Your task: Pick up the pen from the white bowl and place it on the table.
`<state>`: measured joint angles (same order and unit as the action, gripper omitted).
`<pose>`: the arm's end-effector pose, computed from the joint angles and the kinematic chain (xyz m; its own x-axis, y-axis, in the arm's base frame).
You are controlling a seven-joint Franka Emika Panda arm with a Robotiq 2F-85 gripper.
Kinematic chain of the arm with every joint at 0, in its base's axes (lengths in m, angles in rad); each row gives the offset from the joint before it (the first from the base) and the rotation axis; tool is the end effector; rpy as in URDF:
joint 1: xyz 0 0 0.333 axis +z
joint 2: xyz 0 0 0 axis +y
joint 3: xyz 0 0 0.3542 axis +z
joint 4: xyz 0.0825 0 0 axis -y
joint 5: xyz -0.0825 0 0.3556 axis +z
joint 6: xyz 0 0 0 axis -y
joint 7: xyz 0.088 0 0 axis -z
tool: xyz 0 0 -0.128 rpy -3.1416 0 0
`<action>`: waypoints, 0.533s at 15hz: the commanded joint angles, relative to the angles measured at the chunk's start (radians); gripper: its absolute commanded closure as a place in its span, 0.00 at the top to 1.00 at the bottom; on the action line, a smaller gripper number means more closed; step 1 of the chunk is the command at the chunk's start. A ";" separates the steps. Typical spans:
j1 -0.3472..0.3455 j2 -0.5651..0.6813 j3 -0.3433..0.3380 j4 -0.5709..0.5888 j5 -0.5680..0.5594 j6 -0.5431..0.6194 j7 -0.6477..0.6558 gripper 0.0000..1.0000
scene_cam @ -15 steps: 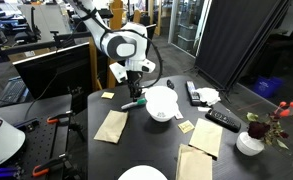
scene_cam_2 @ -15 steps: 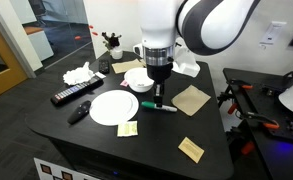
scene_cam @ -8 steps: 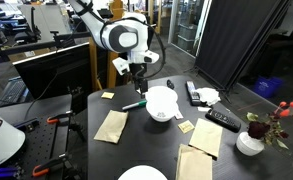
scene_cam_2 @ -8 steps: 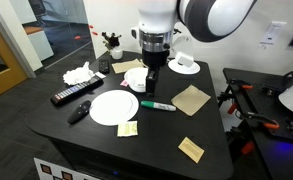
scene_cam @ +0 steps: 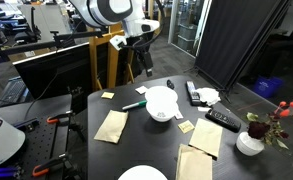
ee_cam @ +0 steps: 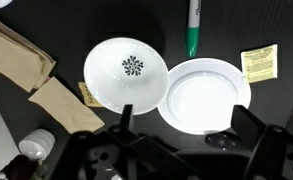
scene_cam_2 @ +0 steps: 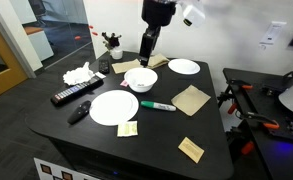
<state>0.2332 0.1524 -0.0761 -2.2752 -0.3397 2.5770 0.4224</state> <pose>0.5293 0.0864 0.3424 0.9798 0.0270 0.1983 -0.0056 -0.9868 0.1621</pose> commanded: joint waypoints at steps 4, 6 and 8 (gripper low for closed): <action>-0.063 -0.143 0.055 -0.059 -0.004 0.004 0.003 1.00; -0.074 -0.104 0.069 -0.025 -0.020 -0.004 0.015 1.00; -0.081 -0.114 0.075 -0.030 -0.019 -0.004 0.014 1.00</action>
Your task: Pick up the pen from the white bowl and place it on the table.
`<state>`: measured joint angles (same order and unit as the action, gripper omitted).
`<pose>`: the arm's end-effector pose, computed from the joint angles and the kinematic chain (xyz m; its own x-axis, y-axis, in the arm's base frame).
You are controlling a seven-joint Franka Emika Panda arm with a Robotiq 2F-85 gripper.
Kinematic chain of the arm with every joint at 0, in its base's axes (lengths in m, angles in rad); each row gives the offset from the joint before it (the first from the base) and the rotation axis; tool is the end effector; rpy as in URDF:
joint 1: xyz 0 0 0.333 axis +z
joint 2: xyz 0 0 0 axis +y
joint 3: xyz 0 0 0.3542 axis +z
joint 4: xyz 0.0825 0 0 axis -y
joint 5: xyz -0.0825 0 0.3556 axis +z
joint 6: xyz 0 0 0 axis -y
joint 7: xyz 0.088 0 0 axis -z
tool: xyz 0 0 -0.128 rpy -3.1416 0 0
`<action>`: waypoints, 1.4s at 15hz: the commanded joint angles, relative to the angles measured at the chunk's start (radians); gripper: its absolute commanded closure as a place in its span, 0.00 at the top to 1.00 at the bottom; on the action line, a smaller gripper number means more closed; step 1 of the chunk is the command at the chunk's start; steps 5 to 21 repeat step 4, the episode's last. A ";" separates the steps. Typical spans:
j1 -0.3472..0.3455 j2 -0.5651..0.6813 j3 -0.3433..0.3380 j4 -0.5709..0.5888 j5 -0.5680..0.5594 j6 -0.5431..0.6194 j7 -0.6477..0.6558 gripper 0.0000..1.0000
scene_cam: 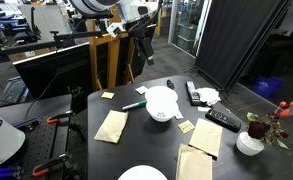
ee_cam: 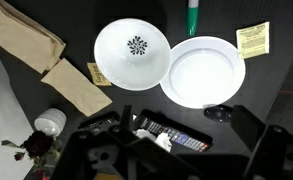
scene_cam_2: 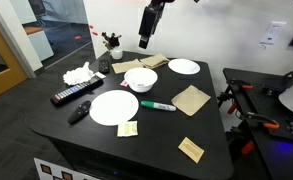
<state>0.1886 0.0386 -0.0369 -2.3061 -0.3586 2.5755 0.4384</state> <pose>0.5165 0.0810 0.3895 0.9601 0.0164 0.2791 -0.0261 -0.9887 0.1479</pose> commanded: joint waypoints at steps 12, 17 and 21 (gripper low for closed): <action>-0.037 -0.002 0.036 -0.005 0.000 -0.002 -0.002 1.00; -0.037 -0.002 0.036 -0.005 0.000 -0.002 -0.002 1.00; -0.037 -0.002 0.036 -0.005 0.000 -0.002 -0.002 1.00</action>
